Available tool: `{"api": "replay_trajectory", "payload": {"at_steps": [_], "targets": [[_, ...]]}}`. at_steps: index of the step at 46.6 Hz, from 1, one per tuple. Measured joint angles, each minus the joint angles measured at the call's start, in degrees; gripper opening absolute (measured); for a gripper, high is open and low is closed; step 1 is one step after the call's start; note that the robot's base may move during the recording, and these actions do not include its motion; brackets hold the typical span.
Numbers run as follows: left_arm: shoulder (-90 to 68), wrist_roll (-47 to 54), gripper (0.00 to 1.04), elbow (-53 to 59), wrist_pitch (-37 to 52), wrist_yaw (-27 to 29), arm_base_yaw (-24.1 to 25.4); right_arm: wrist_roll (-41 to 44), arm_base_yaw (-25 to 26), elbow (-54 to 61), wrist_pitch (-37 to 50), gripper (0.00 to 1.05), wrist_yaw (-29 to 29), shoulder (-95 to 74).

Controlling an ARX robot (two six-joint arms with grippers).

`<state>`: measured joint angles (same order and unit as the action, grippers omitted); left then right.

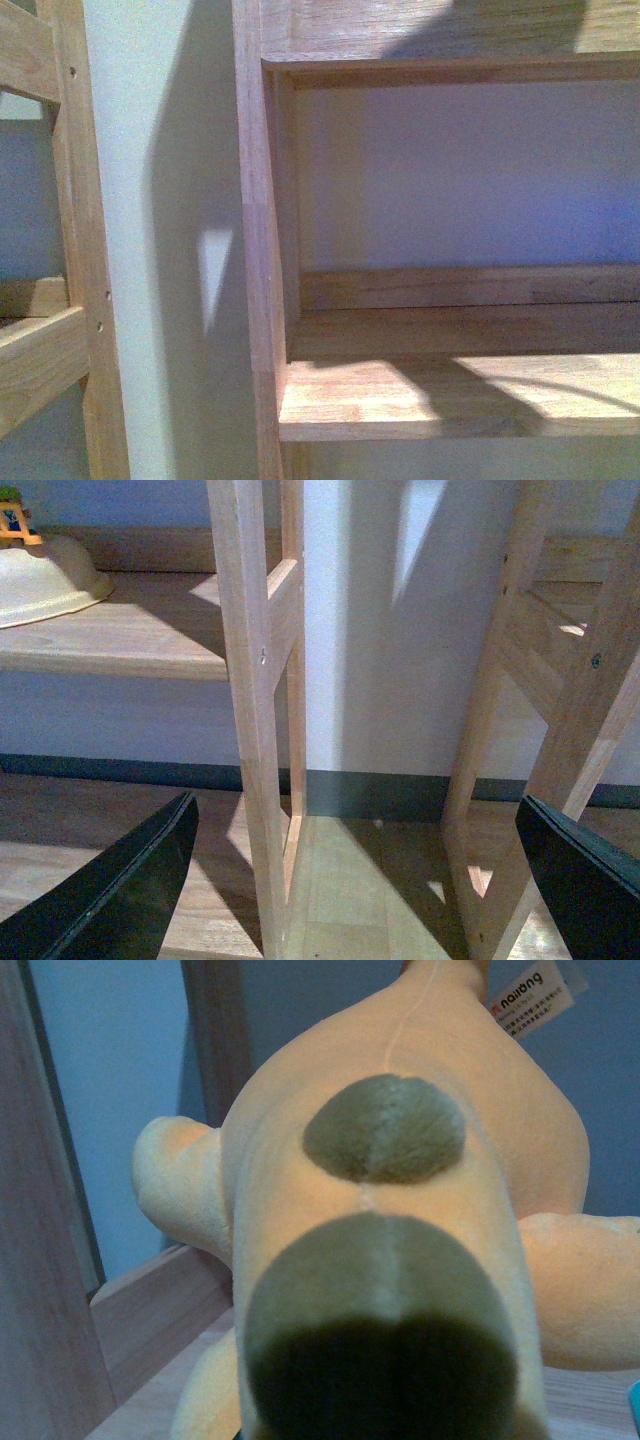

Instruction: Put away toys

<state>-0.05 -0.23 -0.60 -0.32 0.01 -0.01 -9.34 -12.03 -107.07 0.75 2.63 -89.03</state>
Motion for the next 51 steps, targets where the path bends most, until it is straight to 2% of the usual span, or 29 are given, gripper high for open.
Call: {"api": "replay_trajectory", "payload": {"at_steps": [7, 23, 39, 51], "targets": [[0.0, -0.02, 0.99, 0.0, 0.0, 0.0, 0.0, -2.25, -1.44, -7.93, -1.75, 0.09, -0.94, -7.63], [0.0, -0.02, 0.99, 0.0, 0.0, 0.0, 0.0, -8.26, -3.08, -17.49, -3.89, 0.09, -1.05, -15.32], [0.0, -0.02, 0.99, 0.0, 0.0, 0.0, 0.0, -13.75, -4.15, -21.99, -5.86, 0.09, 1.05, -19.71], [0.0, -0.02, 0.99, 0.0, 0.0, 0.0, 0.0, -17.62, -4.85, -25.18, -6.99, 0.09, 5.01, -22.86]]}}
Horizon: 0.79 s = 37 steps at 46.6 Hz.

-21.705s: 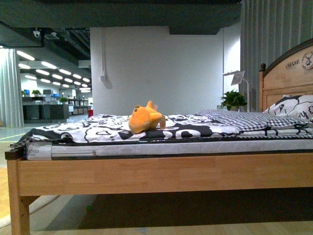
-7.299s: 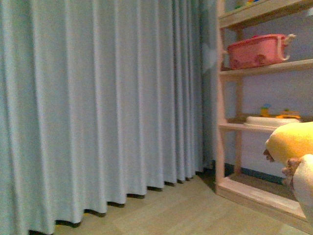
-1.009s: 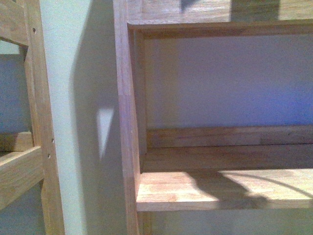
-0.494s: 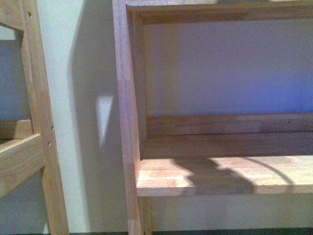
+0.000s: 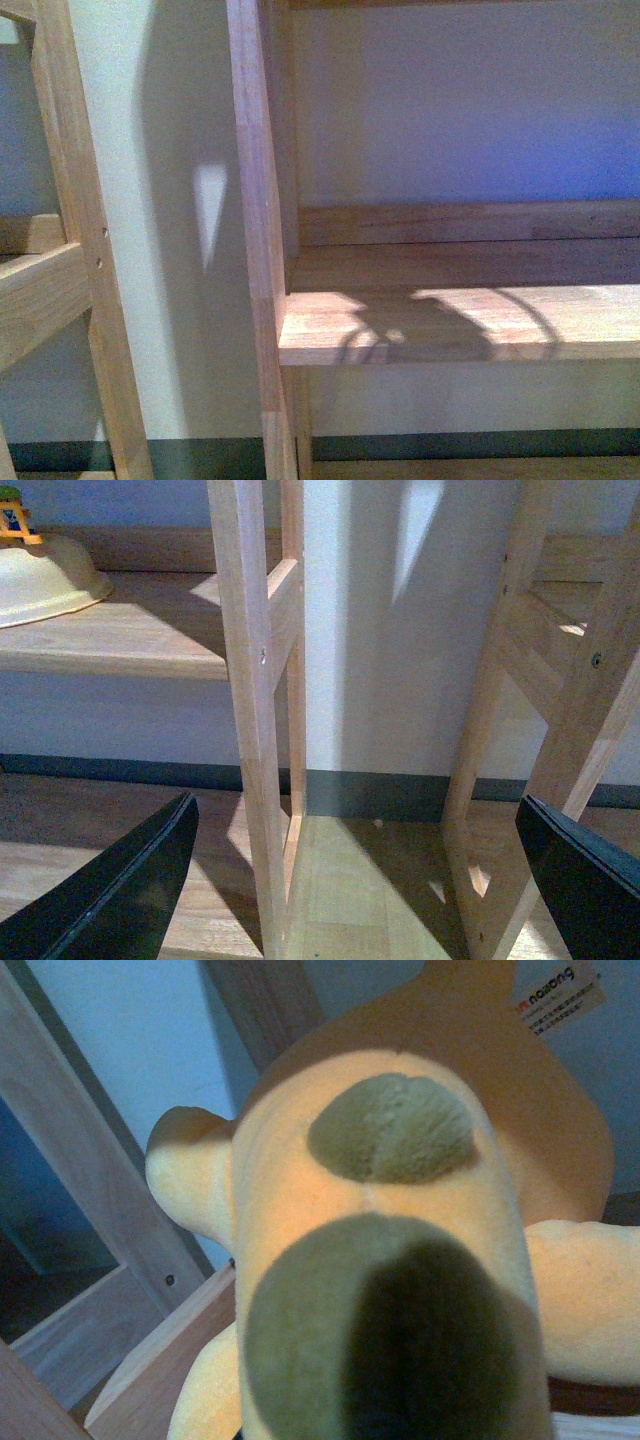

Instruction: Put away toys

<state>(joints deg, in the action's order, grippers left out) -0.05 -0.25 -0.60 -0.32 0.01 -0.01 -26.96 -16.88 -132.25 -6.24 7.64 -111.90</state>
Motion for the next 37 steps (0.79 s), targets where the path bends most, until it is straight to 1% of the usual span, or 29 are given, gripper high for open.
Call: {"api": "replay_trajectory", "payload": {"at_steps": [10, 19, 20, 22, 24, 26, 31, 34, 37], "targets": [[0.0, 0.0, 0.99, 0.0, 0.0, 0.0, 0.0, -2.14, -0.09, -1.31, -0.55, 0.09, 3.58, -0.98], [0.0, 0.0, 0.99, 0.0, 0.0, 0.0, 0.0, -2.4, -0.11, -1.49, -0.46, 0.08, 4.26, -1.31], [0.0, 0.0, 0.99, 0.0, 0.0, 0.0, 0.0, -2.03, -0.11, -1.42, -0.24, 0.11, 4.26, -1.31], [0.0, 0.0, 0.99, 0.0, 0.0, 0.0, 0.0, -1.73, -0.09, -1.05, 0.42, 0.19, 4.15, -1.31], [0.0, 0.02, 0.99, 0.0, 0.0, 0.0, 0.0, -1.46, -0.09, -0.57, 1.01, 0.25, 3.87, -1.22], [0.0, 0.0, 0.99, 0.0, 0.0, 0.0, 0.0, -1.01, -0.09, -0.11, 1.49, 0.29, 3.48, -1.09], [0.0, 0.0, 0.99, 0.0, 0.0, 0.02, 0.0, 0.87, -0.02, 2.78, 3.91, 0.47, 1.51, 0.07], [0.0, 0.0, 0.99, 0.0, 0.0, 0.0, 0.0, 1.49, 0.13, 3.98, 4.9, 0.54, 0.42, 0.81], [0.0, 0.0, 0.99, 0.0, 0.0, 0.0, 0.0, 2.91, 0.2, 6.08, 6.36, 0.64, -1.55, 2.01]]}}
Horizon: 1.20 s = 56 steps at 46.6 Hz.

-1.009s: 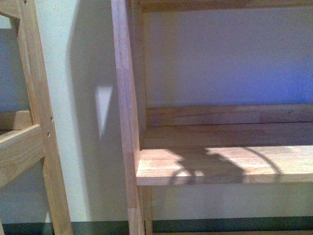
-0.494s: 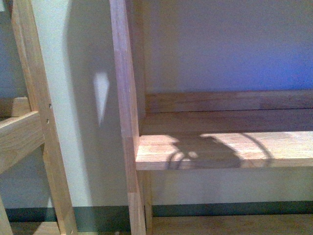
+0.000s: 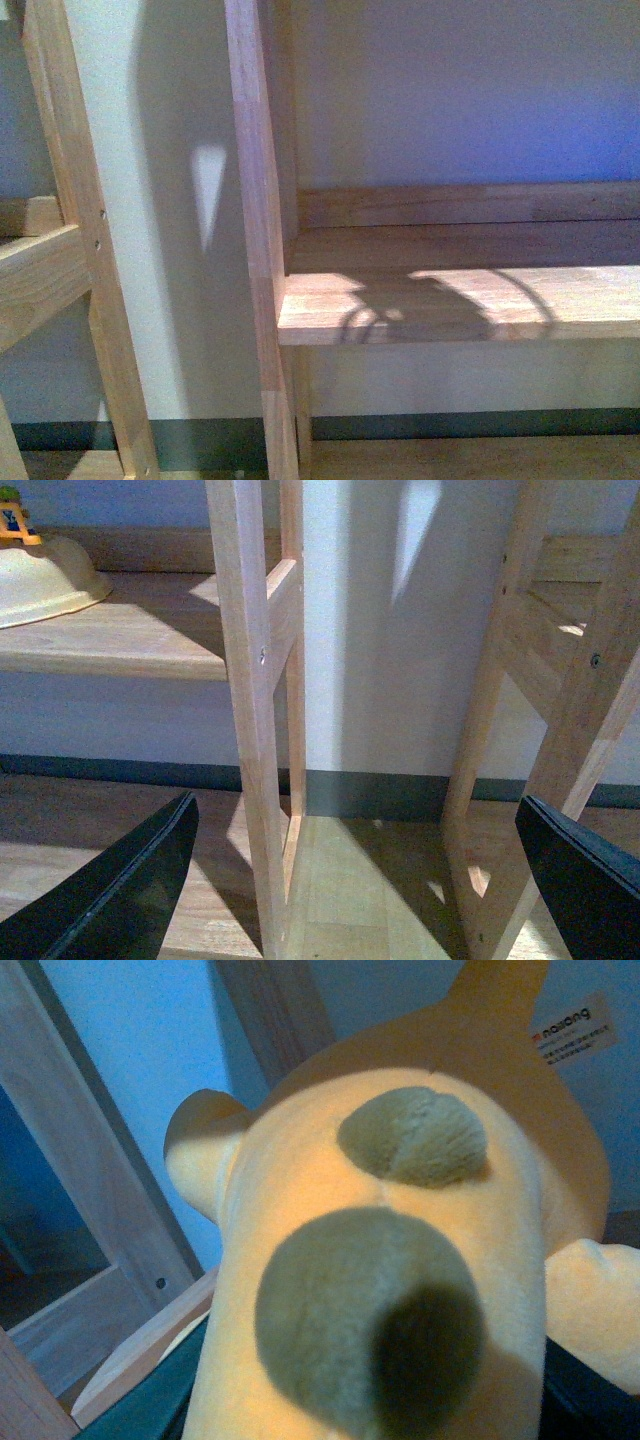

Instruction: Put away toys

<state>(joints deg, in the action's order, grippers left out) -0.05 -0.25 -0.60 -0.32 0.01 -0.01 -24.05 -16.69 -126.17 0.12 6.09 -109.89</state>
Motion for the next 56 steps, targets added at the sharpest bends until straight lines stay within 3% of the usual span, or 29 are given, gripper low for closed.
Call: {"api": "replay_trajectory", "payload": {"at_steps": [15, 32, 56], "targets": [[0.0, 0.0, 0.99, 0.0, 0.0, 0.0, 0.0, 4.66, 2.19, 9.86, 7.56, 0.99, -4.04, 6.86], [0.0, 0.0, 0.99, 0.0, 0.0, 0.02, 0.0, 5.75, 7.82, 23.23, 14.21, 0.98, -3.65, 20.59], [0.0, 0.02, 0.99, 0.0, 0.0, 0.0, 0.0, 9.92, 16.02, 61.96, 19.69, 0.98, 4.13, 55.87]]}}
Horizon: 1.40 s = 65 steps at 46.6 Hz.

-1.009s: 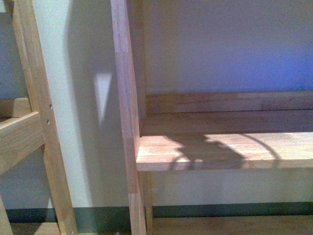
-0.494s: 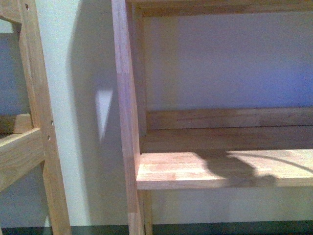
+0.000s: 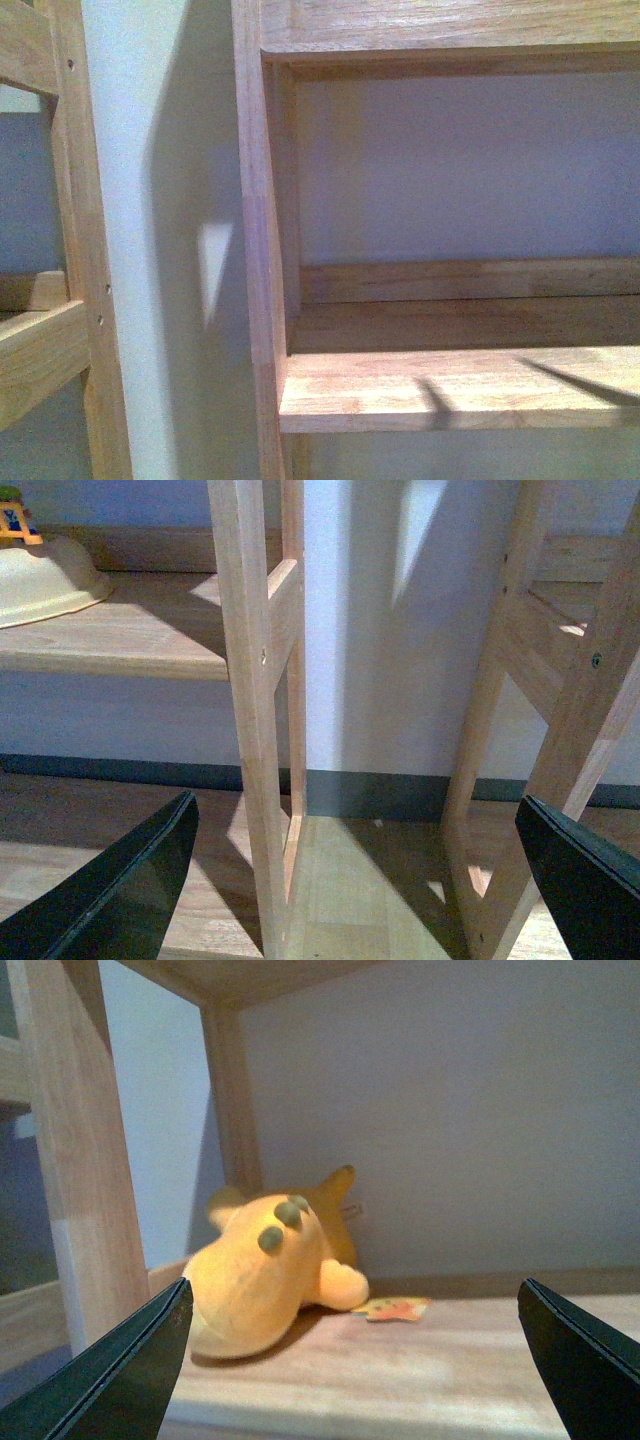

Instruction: Put away toys

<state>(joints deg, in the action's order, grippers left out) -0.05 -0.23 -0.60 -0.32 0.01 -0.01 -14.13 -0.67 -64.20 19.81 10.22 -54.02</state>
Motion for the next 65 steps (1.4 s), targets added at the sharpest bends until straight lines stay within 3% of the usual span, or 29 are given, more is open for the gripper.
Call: {"api": "replay_trajectory", "payload": {"at_steps": [24, 38, 42, 45, 52, 65], "targets": [[0.0, -0.02, 0.99, 0.0, 0.0, 0.0, 0.0, -4.5, 13.94, 32.33, -9.11, 0.98, 8.94, 29.24], [0.0, -0.02, 0.99, 0.0, 0.0, 0.02, 0.0, -3.41, 10.36, 45.97, -11.87, 0.98, 4.72, 39.63], [0.0, -0.02, 0.99, 0.0, 0.0, 0.02, 0.0, 1.86, 5.03, 47.28, -19.23, 0.89, -4.55, 41.24], [0.0, -0.02, 0.99, 0.0, 0.0, 0.0, 0.0, 5.33, 2.62, 48.59, -22.25, 0.82, -8.02, 42.29], [0.0, -0.02, 0.99, 0.0, 0.0, 0.0, 0.0, 10.84, 1.11, 52.04, -22.91, 0.63, -9.94, 44.02], [0.0, -0.02, 0.99, 0.0, 0.0, 0.0, 0.0, 12.96, 0.9, 55.39, -21.73, 0.29, -10.01, 46.64]]}}
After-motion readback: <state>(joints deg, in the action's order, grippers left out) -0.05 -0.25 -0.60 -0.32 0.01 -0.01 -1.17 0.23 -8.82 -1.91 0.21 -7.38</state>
